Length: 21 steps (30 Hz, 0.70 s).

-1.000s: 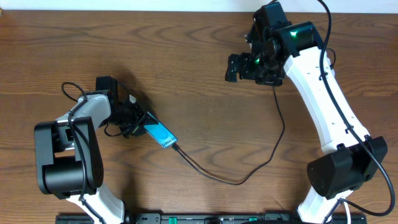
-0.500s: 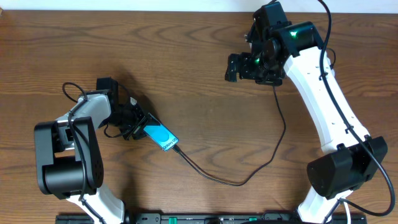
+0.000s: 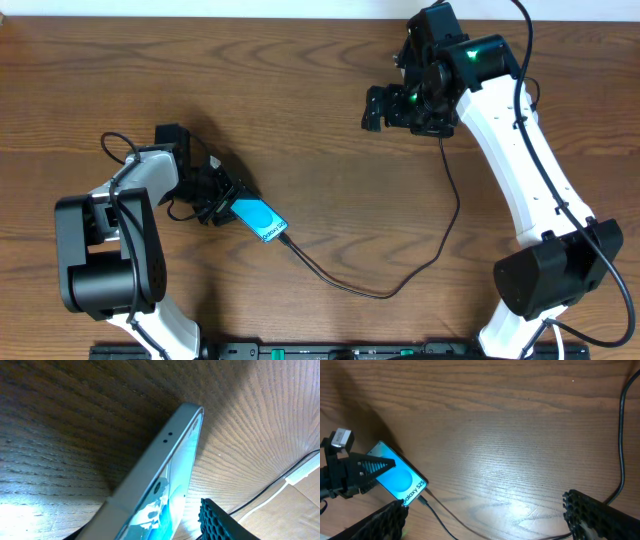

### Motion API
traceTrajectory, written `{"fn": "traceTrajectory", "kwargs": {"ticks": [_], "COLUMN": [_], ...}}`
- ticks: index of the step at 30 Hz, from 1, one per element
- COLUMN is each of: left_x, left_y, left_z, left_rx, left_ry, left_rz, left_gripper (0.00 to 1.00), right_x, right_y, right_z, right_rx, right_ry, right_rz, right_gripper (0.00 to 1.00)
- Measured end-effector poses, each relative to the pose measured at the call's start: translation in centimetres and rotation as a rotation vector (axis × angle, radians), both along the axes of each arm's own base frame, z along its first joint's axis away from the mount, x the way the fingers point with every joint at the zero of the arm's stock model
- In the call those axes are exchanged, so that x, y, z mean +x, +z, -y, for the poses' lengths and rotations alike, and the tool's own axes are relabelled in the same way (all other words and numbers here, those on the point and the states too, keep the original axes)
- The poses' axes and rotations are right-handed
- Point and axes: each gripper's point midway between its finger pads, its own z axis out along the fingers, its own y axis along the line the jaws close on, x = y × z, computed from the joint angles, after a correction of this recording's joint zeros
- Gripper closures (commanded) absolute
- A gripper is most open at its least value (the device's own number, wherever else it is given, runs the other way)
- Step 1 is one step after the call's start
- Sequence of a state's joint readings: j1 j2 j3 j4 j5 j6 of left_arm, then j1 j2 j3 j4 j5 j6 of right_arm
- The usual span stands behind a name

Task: Plug charger to phone and switch on socket

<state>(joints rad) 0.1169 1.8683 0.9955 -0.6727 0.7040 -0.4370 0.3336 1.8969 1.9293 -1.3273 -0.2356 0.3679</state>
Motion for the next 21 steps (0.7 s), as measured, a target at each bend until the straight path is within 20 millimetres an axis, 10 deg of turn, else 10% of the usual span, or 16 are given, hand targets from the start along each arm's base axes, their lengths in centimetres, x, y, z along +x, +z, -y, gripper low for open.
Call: {"fn": "traceTrajectory", "kwargs": {"ticks": [21], "left_x": [1.1], "left_y": [-0.1], "left_z": [-0.3], "left_rx": [0.02], "left_ry": [0.012], "left_rz": [0.042], "left_gripper": [0.51], "right_x": [0.0], "right_y": [0.0], "right_z": [0.0], "right_rx": [0.0], "right_ry": [0.0], "right_rz": [0.001], "right_gripper": [0.01]}}
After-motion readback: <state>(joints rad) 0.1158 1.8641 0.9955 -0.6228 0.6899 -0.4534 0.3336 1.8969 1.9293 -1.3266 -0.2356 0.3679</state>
